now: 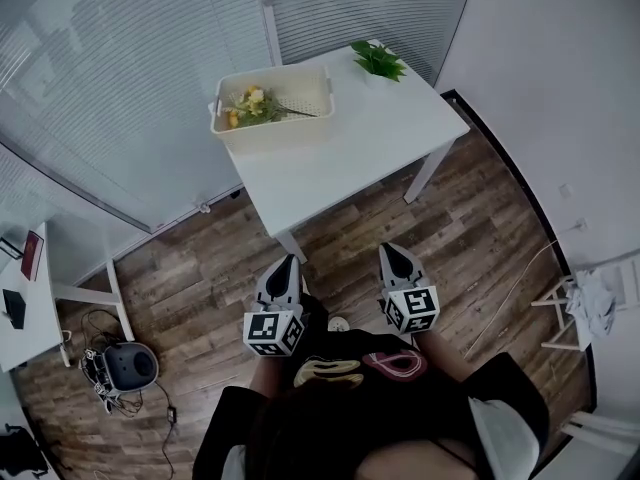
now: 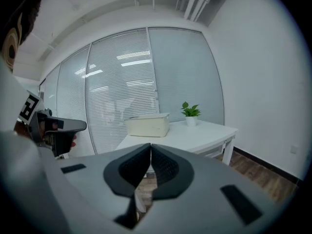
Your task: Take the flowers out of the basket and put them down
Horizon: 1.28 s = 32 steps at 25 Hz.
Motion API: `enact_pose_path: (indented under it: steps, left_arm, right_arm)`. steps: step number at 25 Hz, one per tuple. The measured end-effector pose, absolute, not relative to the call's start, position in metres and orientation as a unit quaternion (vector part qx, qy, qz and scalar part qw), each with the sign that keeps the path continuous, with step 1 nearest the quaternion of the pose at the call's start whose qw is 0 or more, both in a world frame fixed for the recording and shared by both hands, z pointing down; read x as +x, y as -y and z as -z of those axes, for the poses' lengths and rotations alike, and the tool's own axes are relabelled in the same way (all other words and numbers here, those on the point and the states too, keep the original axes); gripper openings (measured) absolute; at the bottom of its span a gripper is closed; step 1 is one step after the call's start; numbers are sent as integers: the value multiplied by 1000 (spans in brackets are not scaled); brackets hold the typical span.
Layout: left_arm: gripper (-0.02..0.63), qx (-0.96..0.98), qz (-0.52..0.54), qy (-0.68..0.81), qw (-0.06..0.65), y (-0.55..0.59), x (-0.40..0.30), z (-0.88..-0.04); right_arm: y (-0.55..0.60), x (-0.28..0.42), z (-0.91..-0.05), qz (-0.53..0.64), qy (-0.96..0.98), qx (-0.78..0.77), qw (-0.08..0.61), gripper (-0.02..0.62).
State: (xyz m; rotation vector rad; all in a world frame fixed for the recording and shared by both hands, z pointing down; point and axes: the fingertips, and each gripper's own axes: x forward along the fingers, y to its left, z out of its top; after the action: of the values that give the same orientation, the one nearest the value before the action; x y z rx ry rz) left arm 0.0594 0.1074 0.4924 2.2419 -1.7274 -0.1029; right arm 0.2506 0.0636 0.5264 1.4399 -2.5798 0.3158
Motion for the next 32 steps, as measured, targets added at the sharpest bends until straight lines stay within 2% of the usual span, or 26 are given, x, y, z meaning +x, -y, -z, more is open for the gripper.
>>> enact_pose_path:
  steps: [11, 32]
  left_arm:
    - [18, 805, 20, 577, 140, -35, 30, -496]
    - [18, 836, 15, 533, 131, 106, -76, -488]
  right_arm:
    - [0, 221, -527, -107, 853, 503, 85, 11]
    - [125, 90, -522, -112, 855, 499, 90, 11]
